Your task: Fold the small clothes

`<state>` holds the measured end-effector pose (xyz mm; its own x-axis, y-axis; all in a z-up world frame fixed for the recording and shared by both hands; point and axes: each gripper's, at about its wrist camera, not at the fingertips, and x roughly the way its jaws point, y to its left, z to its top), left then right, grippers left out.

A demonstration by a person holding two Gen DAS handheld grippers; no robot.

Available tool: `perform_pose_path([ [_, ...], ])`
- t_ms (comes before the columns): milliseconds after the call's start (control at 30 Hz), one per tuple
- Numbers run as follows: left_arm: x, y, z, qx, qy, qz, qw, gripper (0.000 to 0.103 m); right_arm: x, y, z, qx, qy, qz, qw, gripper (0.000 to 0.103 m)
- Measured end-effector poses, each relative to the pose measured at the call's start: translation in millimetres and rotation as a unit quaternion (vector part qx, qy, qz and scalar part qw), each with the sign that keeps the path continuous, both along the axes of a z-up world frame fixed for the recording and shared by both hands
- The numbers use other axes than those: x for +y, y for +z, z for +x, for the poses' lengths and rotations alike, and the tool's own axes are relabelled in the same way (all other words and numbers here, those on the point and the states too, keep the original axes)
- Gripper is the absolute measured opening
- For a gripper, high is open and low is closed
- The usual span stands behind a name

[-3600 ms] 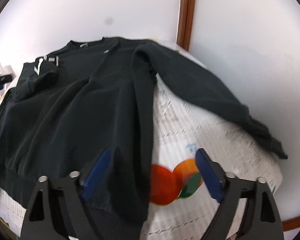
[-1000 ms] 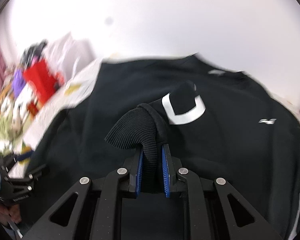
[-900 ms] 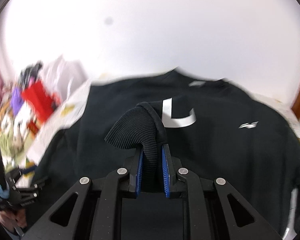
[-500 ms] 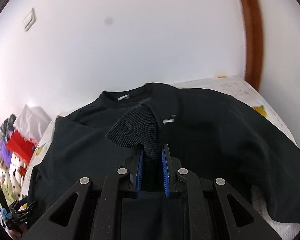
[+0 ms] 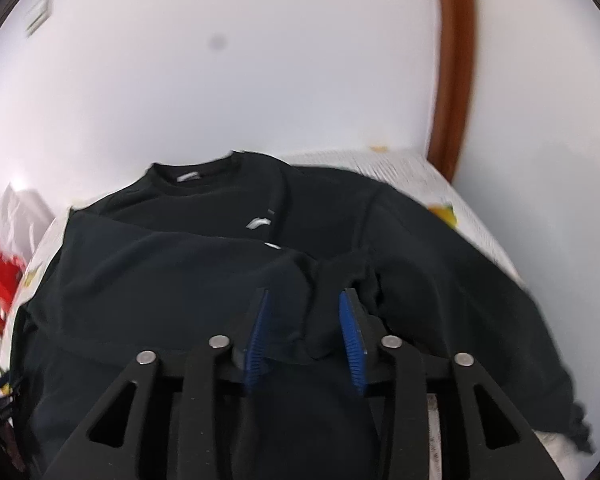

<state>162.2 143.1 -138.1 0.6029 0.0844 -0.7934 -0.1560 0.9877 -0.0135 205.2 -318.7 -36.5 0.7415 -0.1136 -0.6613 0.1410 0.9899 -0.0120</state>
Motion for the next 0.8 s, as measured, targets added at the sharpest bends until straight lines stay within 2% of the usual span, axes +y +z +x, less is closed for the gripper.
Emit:
perform_pose_path([
  [33,0.4,2.7,1.8,0.004,-0.002,-0.001,1.0,0.079,12.2,4.4,5.0,-0.001,0.016,-0.011,1.0,0.045],
  [133,2.7,22.0,8.1,-0.014,-0.012,-0.006,0.9998,0.075,51.5,10.8,27.6,0.001,0.069,-0.032,0.997,0.046],
  [233,0.7,39.8,21.1,-0.033,-0.021,0.015,0.9991,0.074,96.0,10.9,64.8,0.0,0.113,-0.032,0.993,0.046],
  [300,-1.4,42.5,30.5,-0.034,-0.033,0.018,0.9987,0.064,128.1,7.2,93.4,0.007,0.152,-0.012,0.988,0.046],
  [467,2.7,35.8,58.9,-0.034,-0.048,0.017,0.9981,0.046,181.0,-3.3,145.1,0.017,0.203,0.015,0.979,0.046],
  [600,5.5,23.4,77.0,-0.03,-0.062,0.0,0.9976,0.045,222.0,-16.2,184.9,0.03,0.241,0.022,0.97,0.046],
  [800,-0.7,16.0,88.6,-0.03,-0.084,0.015,0.9959,0.045,281.3,-41.8,239.3,0.06,0.288,0.04,0.955,0.046],
])
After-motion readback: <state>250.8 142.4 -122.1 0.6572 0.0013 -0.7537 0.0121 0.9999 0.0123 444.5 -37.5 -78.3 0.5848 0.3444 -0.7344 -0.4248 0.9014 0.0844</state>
